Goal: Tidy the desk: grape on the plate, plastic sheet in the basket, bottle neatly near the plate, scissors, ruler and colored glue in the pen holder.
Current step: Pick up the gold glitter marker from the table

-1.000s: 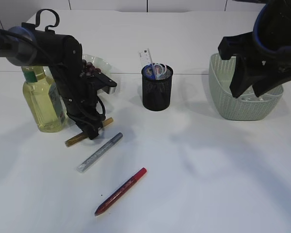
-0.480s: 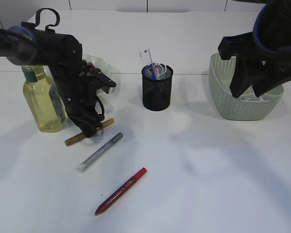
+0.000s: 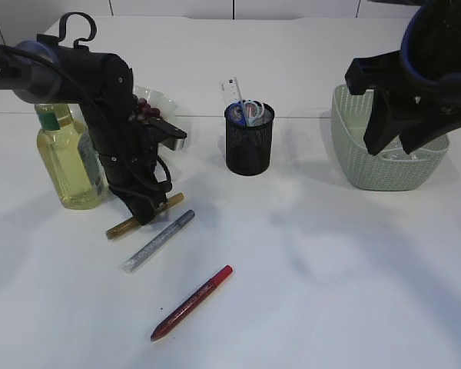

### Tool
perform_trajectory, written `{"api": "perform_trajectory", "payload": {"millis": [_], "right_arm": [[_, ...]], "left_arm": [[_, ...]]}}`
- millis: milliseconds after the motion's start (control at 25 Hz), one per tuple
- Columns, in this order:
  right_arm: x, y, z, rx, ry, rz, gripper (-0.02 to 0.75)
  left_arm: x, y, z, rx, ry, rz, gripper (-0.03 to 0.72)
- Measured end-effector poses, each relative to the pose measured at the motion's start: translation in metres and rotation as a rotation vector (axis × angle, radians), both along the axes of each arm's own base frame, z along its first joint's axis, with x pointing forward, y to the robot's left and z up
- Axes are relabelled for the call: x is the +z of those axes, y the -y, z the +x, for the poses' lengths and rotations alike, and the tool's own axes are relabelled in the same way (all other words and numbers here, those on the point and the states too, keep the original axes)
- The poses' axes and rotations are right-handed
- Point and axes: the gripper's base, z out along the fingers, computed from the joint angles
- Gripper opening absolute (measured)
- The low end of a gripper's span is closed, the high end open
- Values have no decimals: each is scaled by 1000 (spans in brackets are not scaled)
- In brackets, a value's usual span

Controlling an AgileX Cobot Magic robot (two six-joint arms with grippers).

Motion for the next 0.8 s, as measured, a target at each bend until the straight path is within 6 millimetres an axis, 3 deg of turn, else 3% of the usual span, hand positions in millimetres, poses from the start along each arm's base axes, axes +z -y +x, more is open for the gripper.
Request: {"api": "perform_trajectory", "payload": {"millis": [160, 480, 800], "right_arm": [[0, 0, 0, 0, 0, 0, 331], [0, 0, 0, 1, 0, 0, 331], [0, 0, 0, 2, 0, -1, 331]], "left_arm": [[5, 0, -1, 28, -7, -6, 48], [43, 3, -6, 56, 25, -73, 48], [54, 16, -12, 127, -39, -232, 50]]}}
